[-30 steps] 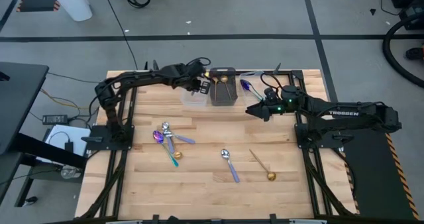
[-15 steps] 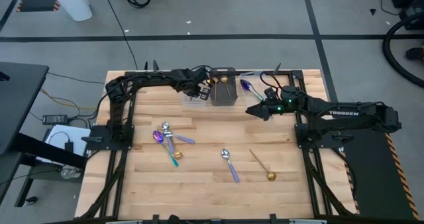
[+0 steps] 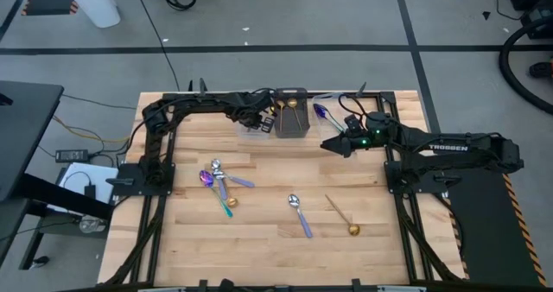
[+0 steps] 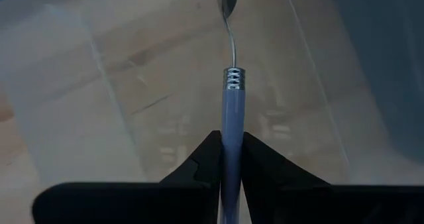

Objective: Sort silverware by color (type)
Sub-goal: Put the purple spoon into the left transparent bin

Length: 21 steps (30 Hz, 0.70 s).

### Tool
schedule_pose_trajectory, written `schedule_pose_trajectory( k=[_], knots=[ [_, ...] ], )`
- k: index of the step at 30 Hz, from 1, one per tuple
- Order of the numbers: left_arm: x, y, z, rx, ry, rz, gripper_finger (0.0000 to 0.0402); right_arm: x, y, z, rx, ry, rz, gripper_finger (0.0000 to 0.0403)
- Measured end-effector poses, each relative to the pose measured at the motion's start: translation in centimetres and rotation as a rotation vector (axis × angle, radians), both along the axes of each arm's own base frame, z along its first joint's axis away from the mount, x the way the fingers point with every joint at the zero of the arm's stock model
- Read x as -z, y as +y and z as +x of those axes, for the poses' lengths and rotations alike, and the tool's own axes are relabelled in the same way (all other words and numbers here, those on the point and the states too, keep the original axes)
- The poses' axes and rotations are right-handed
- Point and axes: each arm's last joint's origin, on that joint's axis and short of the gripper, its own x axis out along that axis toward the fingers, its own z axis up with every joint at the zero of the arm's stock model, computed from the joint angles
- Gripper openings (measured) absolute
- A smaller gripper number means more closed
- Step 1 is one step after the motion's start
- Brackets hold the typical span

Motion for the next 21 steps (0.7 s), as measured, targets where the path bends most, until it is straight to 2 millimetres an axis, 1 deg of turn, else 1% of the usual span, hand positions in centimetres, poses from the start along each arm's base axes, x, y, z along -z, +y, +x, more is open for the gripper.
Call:
schedule_pose_trajectory(
  k=[5, 10, 13, 17, 21],
  knots=[
    [0.0, 0.0, 0.0, -0.005, 0.005, 0.013, 0.0064, 0.0, 0.0, 0.0, 0.0, 0.0, 0.0, 0.0225],
    [-0.1, -0.4, 0.2, 0.006, 0.01, 0.015, 0.0098, 0.0, 0.0, 0.0, 0.0, 0.0, 0.0, 0.0225],
    [-0.6, -0.8, -0.1, 0.013, 0.025, 0.008, 0.0118, 0.0, 0.0, 0.0, 0.0, 0.0, 0.0, 0.0225],
    [-2.8, -1.2, -0.8, 0.009, 0.024, 0.035, 0.0132, 0.0, 0.0, 0.0, -0.001, 0.0, -0.001, 0.0225],
    [-5.1, -1.9, -1.6, -0.001, 0.003, 0.054, 0.0134, 0.0, 0.1, 0.0, -0.021, -0.002, 0.0, 0.0225]
  ],
)
